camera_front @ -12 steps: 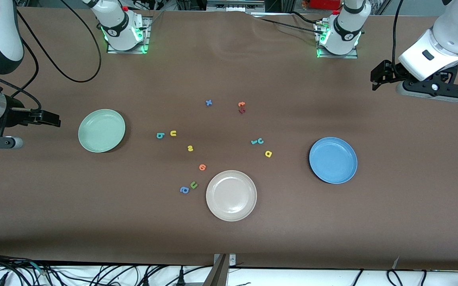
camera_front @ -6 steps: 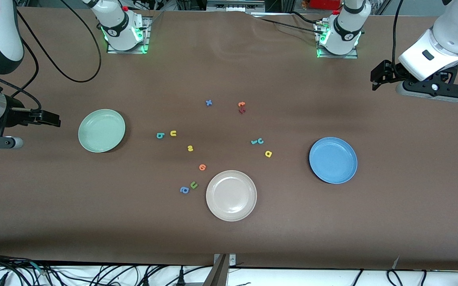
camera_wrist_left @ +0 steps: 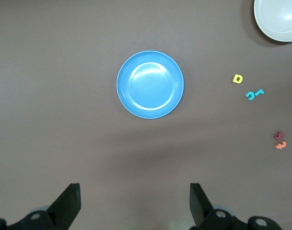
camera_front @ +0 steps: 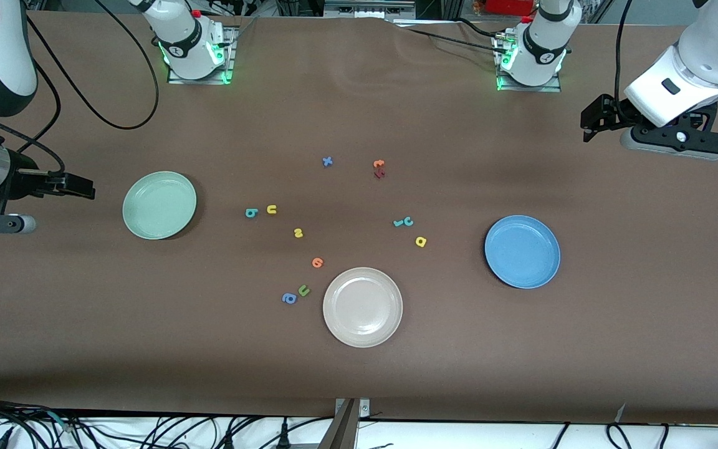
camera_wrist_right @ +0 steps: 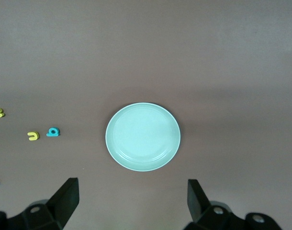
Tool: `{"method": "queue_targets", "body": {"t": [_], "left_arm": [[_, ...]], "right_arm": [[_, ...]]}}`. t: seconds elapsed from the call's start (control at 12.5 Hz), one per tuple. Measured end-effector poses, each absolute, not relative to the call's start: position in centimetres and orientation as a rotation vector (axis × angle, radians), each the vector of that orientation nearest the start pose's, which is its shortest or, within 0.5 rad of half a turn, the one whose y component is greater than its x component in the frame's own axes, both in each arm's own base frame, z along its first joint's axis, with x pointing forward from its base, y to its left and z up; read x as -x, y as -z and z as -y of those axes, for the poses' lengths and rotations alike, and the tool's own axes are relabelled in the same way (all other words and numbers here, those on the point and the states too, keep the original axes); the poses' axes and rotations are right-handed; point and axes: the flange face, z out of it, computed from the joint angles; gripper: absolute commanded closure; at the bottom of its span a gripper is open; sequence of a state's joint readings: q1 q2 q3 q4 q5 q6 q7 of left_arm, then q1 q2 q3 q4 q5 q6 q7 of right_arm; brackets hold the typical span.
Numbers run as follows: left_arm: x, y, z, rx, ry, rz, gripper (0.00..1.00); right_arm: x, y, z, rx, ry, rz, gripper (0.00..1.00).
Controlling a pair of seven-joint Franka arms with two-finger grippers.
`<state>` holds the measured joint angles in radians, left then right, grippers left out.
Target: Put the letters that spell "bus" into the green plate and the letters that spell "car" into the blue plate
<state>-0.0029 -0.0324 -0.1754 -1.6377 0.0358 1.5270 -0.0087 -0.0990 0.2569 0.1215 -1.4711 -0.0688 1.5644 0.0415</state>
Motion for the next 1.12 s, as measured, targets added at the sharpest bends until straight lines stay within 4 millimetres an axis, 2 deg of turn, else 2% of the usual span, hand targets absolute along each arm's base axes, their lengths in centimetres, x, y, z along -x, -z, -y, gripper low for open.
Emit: {"method": "queue_targets", "body": {"t": [0.88,1.12], "left_arm": [[-53.01,-60.70,9.36,3.080,-0.115,-0.263,0.00],[-53.00,-60.67,9.53,3.079,-0.116,-0.267,0.00]], "right_arm": [[-62.15,-52.01,0.14,3.174,-0.255,-0.024,0.00],[-62.17,-51.97,-0.65,3.175,-0.255,-0.027,0.01]]}}
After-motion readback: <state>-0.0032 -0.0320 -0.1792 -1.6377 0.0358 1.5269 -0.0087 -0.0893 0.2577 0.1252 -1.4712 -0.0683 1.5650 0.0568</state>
